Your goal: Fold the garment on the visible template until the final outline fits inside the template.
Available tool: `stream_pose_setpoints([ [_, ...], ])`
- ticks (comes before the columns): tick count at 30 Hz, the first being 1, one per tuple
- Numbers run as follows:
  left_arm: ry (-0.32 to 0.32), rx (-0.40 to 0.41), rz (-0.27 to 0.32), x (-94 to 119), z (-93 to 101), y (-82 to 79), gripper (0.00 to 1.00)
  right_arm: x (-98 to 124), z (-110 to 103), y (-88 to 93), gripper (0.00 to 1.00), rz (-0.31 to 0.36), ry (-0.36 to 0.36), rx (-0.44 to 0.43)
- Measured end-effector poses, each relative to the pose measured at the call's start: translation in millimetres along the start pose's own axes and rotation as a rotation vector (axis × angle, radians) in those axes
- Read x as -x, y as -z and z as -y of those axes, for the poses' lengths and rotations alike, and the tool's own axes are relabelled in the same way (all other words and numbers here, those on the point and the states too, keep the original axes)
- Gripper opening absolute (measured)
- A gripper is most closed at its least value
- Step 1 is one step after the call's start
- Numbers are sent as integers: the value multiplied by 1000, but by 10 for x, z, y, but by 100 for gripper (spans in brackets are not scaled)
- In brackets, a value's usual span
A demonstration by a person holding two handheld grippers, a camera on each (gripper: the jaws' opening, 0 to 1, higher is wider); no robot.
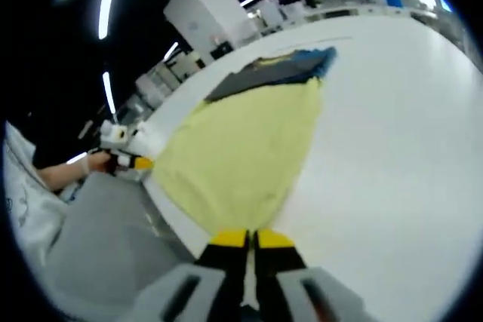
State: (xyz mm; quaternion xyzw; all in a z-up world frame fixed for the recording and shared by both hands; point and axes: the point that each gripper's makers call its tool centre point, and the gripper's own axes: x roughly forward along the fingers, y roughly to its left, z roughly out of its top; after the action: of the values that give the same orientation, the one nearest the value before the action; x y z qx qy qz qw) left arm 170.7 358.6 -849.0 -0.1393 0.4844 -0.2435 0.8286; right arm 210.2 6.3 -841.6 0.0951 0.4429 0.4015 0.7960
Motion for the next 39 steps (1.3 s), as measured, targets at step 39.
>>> stream_pose_setpoints([
  [39, 312, 102, 124, 599, 649, -582, 0, 598, -311, -554, 0, 146, -134, -296],
])
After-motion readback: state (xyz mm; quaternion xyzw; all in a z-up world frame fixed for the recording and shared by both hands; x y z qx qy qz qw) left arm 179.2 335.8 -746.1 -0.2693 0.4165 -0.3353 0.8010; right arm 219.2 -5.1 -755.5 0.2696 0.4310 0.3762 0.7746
